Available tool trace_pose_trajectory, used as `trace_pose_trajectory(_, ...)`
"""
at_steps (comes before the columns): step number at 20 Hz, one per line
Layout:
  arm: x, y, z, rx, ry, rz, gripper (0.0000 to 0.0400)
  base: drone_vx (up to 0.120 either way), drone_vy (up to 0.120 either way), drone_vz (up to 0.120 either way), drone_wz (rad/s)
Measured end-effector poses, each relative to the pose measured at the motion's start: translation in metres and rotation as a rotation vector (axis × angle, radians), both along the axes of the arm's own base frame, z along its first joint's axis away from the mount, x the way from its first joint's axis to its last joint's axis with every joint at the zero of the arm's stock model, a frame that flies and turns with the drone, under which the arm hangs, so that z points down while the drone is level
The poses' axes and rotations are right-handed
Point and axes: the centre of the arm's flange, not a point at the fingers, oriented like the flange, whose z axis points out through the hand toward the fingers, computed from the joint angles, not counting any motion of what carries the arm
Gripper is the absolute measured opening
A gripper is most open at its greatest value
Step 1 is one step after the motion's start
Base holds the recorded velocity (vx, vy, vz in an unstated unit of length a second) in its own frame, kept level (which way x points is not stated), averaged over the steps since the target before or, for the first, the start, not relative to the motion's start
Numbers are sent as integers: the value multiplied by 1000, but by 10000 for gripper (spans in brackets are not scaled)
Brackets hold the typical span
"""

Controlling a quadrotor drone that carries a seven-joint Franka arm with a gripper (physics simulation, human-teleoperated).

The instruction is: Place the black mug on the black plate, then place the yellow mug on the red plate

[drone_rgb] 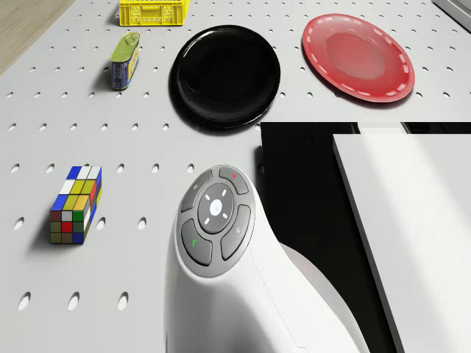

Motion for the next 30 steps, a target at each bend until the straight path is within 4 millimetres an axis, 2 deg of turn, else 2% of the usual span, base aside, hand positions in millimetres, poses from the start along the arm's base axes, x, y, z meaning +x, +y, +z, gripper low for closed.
trace_pose_trajectory(18, 4, 0, 9, 0, 0, 0, 400, 0, 0, 0, 0)
trace_pose_trajectory(20, 4, 0, 9, 0, 0, 0, 286, 0, 0, 0, 0)
trace_pose_trajectory(23, 4, 0, 9, 0, 0, 0, 193, 0, 0, 0, 0)
trace_pose_trajectory(26, 5, 0, 9, 0, 0, 0, 149, 0, 0, 0, 0)
trace_pose_trajectory(30, 5, 0, 9, 0, 0, 0, 124, 0, 0, 0, 0)
